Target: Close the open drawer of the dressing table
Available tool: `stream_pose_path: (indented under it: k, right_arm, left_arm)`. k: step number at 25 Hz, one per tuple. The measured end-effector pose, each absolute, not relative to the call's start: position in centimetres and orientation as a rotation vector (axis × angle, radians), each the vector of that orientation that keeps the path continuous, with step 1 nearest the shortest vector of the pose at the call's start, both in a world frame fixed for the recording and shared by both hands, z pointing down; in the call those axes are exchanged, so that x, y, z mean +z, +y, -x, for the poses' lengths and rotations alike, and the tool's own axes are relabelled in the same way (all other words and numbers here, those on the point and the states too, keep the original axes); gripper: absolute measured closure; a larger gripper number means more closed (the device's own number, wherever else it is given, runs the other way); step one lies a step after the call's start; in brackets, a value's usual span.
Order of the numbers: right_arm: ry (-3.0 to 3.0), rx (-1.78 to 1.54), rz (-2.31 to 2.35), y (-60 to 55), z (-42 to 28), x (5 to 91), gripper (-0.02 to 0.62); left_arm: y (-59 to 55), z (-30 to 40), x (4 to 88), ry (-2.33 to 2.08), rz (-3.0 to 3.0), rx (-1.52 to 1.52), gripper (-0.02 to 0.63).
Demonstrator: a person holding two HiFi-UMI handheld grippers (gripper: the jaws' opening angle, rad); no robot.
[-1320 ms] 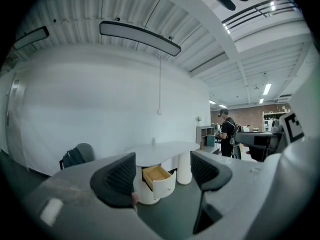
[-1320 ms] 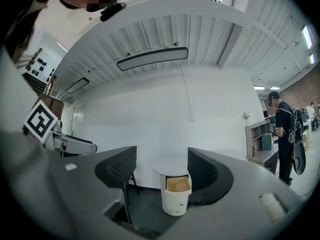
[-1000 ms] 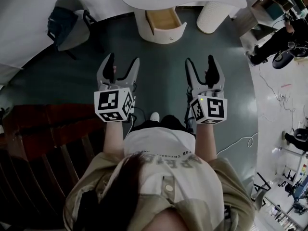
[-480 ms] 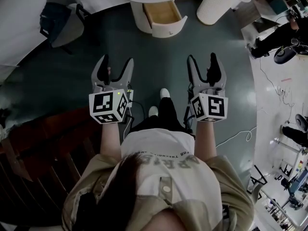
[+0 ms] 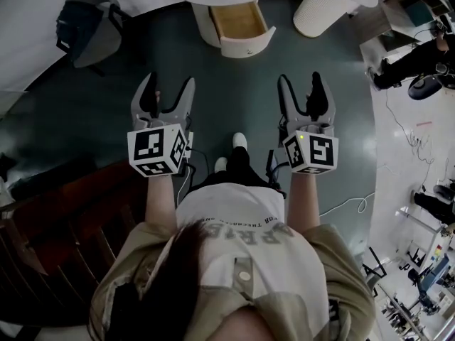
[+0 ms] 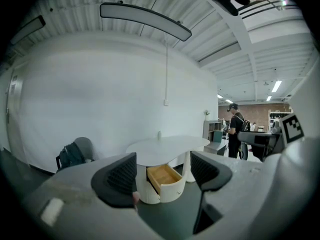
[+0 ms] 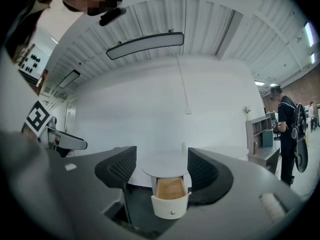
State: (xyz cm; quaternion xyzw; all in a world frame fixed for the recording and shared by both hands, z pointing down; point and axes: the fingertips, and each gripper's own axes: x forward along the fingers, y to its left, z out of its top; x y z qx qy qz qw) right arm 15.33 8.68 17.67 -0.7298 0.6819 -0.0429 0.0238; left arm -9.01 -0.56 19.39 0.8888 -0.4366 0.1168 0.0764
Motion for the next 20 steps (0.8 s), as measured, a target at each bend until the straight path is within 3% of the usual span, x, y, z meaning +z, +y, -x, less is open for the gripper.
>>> stream_pose_path:
  k: [12,20]
  right_arm:
    - [2.203,-0.08,2.172,3.6,-20.7,16.4,0.282]
    - [2.256,-0.099,2.131,-1.1,-21.8,18.2,0.282]
  left_arm:
    - [-4.4,3.4,16.9,-1.398,-2.671,0.271,0.258]
    - [-6.8,3.7,18.6,-1.476,-2.62,0.293,0.258]
